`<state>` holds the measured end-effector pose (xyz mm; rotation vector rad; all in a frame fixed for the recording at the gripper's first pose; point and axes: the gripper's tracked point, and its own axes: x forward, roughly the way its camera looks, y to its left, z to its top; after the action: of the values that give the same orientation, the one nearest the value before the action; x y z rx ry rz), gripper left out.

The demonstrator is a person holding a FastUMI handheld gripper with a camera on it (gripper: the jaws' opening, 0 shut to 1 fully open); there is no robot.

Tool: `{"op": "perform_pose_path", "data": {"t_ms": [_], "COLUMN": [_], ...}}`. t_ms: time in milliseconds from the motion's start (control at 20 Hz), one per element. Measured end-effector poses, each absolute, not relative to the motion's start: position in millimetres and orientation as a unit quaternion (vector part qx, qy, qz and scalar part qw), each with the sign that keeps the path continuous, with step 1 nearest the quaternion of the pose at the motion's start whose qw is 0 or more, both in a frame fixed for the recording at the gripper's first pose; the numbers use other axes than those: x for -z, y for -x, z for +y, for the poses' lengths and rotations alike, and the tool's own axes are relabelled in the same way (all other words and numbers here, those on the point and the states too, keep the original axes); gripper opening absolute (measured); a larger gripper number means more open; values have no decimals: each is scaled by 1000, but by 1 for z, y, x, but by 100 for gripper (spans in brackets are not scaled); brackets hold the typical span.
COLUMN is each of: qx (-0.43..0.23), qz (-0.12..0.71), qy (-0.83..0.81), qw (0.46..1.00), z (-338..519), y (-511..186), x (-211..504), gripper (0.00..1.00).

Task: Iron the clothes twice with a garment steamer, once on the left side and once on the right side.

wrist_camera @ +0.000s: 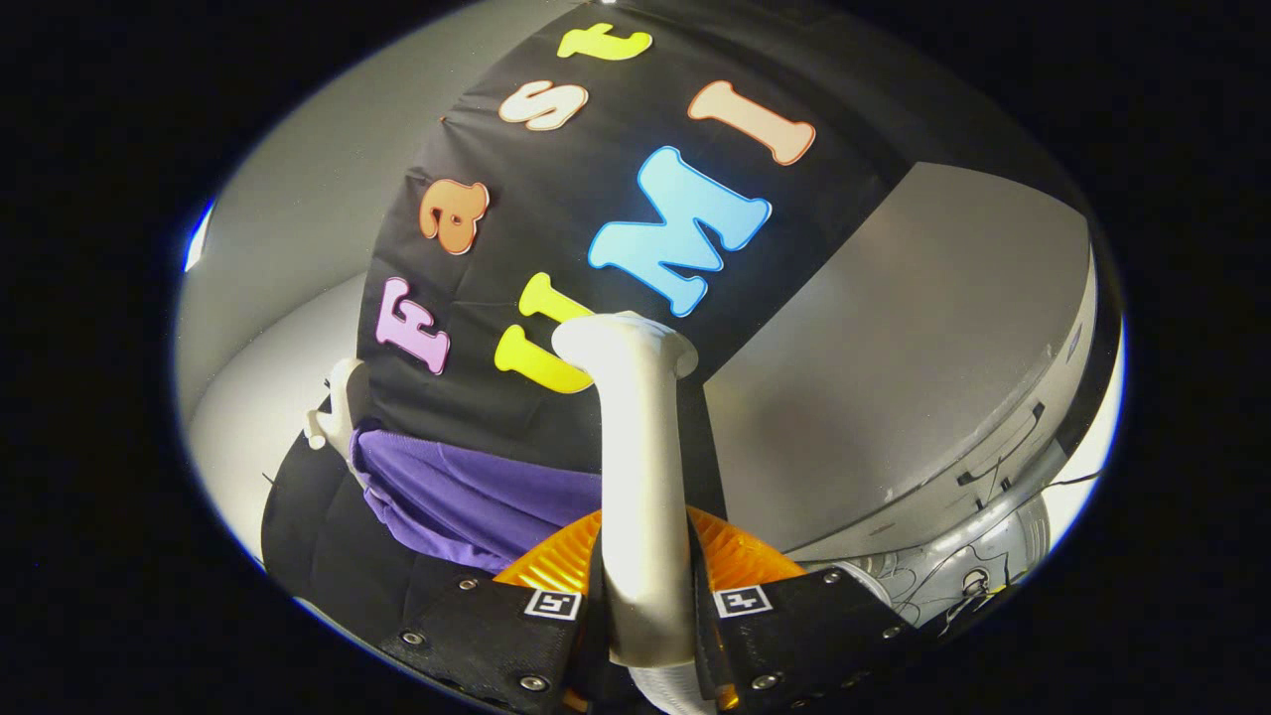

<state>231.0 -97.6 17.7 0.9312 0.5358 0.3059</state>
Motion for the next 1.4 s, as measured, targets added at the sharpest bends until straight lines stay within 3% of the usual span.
{"op": "perform_pose_path", "data": {"t_ms": [400, 700, 1400], "qx": [-162, -121, -63], "qz": [216, 164, -3], "qy": [-398, -358, -111], "qw": [877, 911, 992], "z": [-35, -15, 67], "y": [-171, -137, -138], "x": [-56, -74, -122], "gripper": [34, 34, 34]}}
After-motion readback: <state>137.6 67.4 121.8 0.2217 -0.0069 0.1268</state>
